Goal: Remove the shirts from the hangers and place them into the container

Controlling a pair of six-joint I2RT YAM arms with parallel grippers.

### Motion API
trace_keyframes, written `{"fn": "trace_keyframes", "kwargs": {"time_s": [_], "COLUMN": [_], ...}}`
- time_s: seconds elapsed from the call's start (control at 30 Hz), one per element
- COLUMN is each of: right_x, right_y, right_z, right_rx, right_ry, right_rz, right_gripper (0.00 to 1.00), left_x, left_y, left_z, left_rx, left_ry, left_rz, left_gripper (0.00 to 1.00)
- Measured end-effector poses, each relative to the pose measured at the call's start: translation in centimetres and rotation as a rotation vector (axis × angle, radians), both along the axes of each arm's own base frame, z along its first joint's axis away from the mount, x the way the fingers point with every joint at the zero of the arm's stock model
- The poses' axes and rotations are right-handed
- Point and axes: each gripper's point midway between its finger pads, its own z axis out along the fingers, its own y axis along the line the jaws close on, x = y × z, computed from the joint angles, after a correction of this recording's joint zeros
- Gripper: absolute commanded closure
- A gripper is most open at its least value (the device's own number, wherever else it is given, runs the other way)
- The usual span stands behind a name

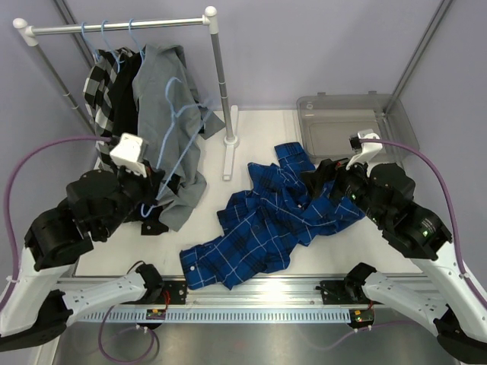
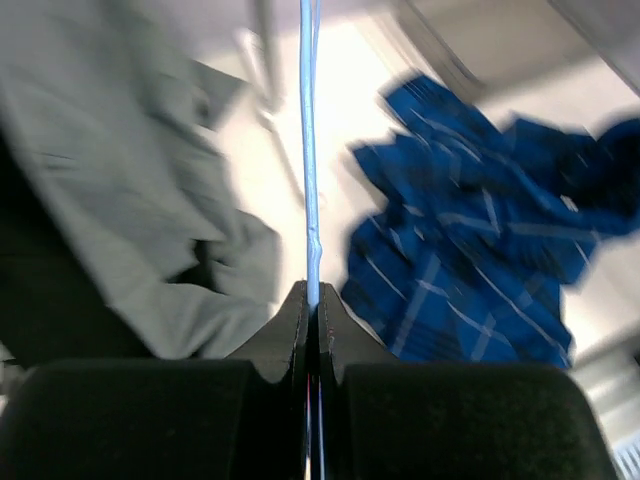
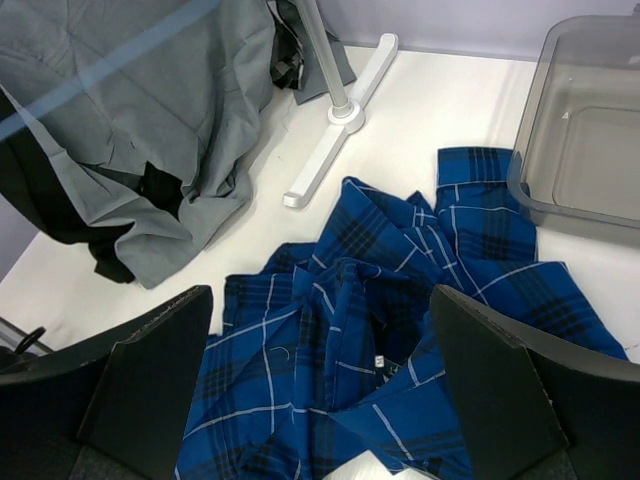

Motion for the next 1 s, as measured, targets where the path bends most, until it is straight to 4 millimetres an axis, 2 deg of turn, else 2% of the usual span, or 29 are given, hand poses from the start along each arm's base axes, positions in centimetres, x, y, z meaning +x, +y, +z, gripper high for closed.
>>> {"fn": "trace_keyframes", "kwargs": {"time_s": [0.1,0.2,0.37,0.5,0.63,0.73,1.0], "right_x": [0.1,0.2,0.0,-0.4,-0.9,-1.2,-1.5], "right_y": [0.0,0.0,0.0,0.0,-0.3,-0.5,-0.8], "right_z": [-0.4,-0.7,-1.2,-1.5,-1.5,-1.5,-2.0], "right_rx": [-0.007,-0.012,-0.017,-0.010,0.000,0.011,0.019], "right_ry": [0.007,0.013,0.019,0.018,0.011,0.005,0.009], "right_rz": [-0.006,-0.006,-0.002,0.013,0.016,0.018,0.014], "right_gripper": [0.01,0.01,0.01,0.01,0.01,0.01,0.01], "left_x": [1.4,3.8,10.4,15.7,19.5,21.4,24.5], "left_y": [2.2,2.6,2.4,0.6,-1.3,-1.3,-0.9], "left_z": [2.7,5.3,7.7,8.1,8.1,7.8,6.4], "left_rx": [0.014,0.039,0.044,0.057,0.036,0.011,-0.024], "left_ry": [-0.068,-0.114,-0.116,-0.111,-0.098,-0.088,-0.059], "left_rz": [0.142,0.249,0.396,0.411,0.372,0.364,0.345], "left_gripper": [1.00,1.00,1.00,1.00,1.00,1.00,1.00]}}
